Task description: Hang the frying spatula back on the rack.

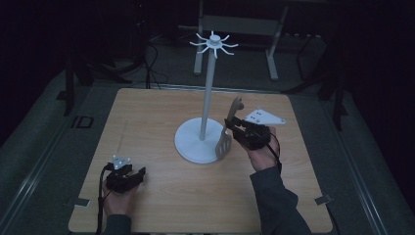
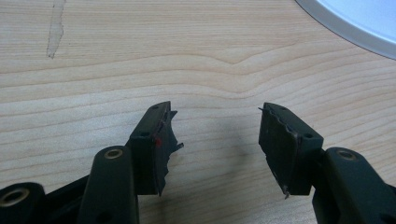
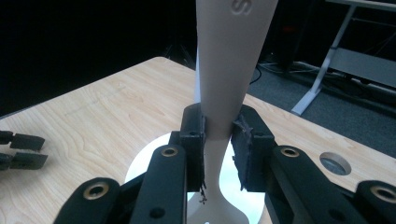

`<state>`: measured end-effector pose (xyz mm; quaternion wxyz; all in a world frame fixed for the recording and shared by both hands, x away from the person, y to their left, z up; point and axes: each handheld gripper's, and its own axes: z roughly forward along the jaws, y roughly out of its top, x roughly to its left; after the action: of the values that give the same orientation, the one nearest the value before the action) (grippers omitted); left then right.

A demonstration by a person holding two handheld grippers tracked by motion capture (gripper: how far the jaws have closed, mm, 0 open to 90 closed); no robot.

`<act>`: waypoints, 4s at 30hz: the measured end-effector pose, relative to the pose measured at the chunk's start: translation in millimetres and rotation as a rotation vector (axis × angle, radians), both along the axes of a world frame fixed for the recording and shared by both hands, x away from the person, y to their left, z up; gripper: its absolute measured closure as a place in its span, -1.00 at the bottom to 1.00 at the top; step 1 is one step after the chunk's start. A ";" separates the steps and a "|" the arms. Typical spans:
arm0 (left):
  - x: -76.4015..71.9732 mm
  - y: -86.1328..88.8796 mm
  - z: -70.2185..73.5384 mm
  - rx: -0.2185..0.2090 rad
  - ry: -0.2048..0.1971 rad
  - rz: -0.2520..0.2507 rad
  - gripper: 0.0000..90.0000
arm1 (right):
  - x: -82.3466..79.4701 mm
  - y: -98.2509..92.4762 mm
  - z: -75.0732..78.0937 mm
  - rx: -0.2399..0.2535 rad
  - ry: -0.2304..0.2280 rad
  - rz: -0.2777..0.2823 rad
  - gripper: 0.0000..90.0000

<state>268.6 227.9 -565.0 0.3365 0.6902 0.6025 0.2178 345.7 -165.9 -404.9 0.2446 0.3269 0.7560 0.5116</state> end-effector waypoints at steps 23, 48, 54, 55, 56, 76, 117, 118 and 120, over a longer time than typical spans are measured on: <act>-0.2 0.9 0.4 -0.005 -0.004 0.006 0.00 | 7.5 -2.2 28.9 0.015 -0.041 -0.019 0.66; -0.2 0.8 0.7 -0.009 -0.004 0.003 0.00 | 19.4 3.2 54.2 0.036 -0.047 -0.029 0.66; -0.1 0.7 0.6 -0.010 -0.005 0.003 0.00 | 22.8 5.5 60.5 0.026 -0.053 -0.030 0.66; -0.1 0.7 0.6 -0.009 -0.004 0.003 0.00 | 23.5 6.4 62.9 0.023 -0.049 -0.026 0.66; 0.0 0.6 0.5 -0.008 -0.003 0.003 0.00 | 23.8 6.9 64.3 0.022 -0.048 -0.023 0.66; 0.2 0.9 0.5 -0.010 -0.004 0.003 0.00 | 31.2 17.3 91.0 -0.002 -0.051 -0.002 0.66; -0.6 2.6 1.8 -0.022 -0.011 0.010 -0.01 | 62.3 38.4 95.1 -0.054 0.061 -0.007 0.65; -0.7 2.6 1.9 -0.023 -0.012 0.011 -0.01 | 62.3 38.4 94.6 -0.050 0.060 -0.007 0.64; -0.8 2.8 2.0 -0.023 -0.010 0.010 -0.01 | 62.2 37.7 93.1 -0.052 0.052 -0.008 0.51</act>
<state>267.8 230.7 -563.0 0.3463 0.6820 0.6068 0.2161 408.0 -128.2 -311.8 0.2353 0.3365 0.7739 0.4821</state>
